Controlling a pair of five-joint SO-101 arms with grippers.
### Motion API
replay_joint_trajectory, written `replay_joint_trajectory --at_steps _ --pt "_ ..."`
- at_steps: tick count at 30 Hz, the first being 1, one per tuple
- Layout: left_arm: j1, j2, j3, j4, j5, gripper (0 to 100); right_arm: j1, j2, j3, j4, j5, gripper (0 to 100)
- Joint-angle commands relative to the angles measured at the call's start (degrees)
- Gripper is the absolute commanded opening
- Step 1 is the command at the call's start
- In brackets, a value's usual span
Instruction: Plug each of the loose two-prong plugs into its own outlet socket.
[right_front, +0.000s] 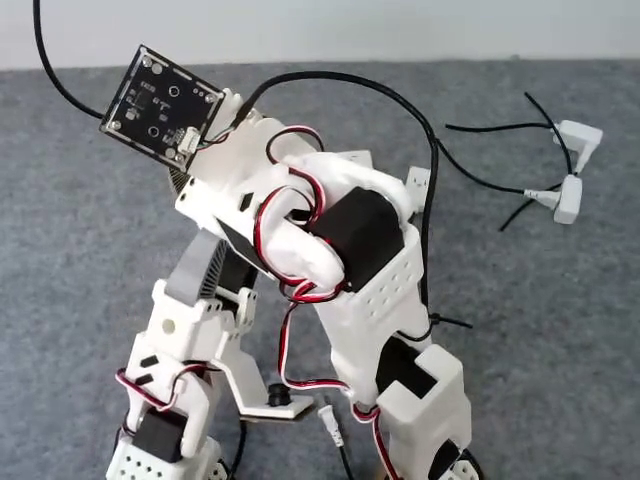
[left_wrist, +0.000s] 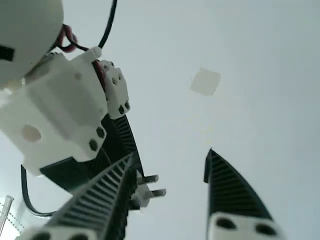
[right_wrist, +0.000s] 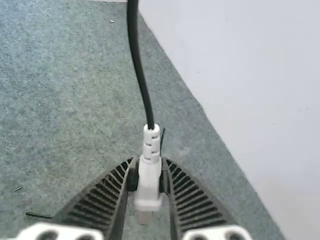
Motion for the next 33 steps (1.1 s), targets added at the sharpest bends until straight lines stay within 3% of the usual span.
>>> replay_joint_trajectory --at_steps 1,11,33 --pt "0.18 -0.53 -0.48 -1.58 -0.79 22 -0.31 -5.41 0.53 2.51 0.79 0.8" --pt "-0.44 -0.53 -0.84 -4.57 -0.7 22 -3.91 -22.46 24.44 1.1 -0.44 0.8" --pt "-2.55 -0.44 -0.31 -4.13 -2.46 22 -6.81 -36.0 35.25 2.42 -4.31 0.8"
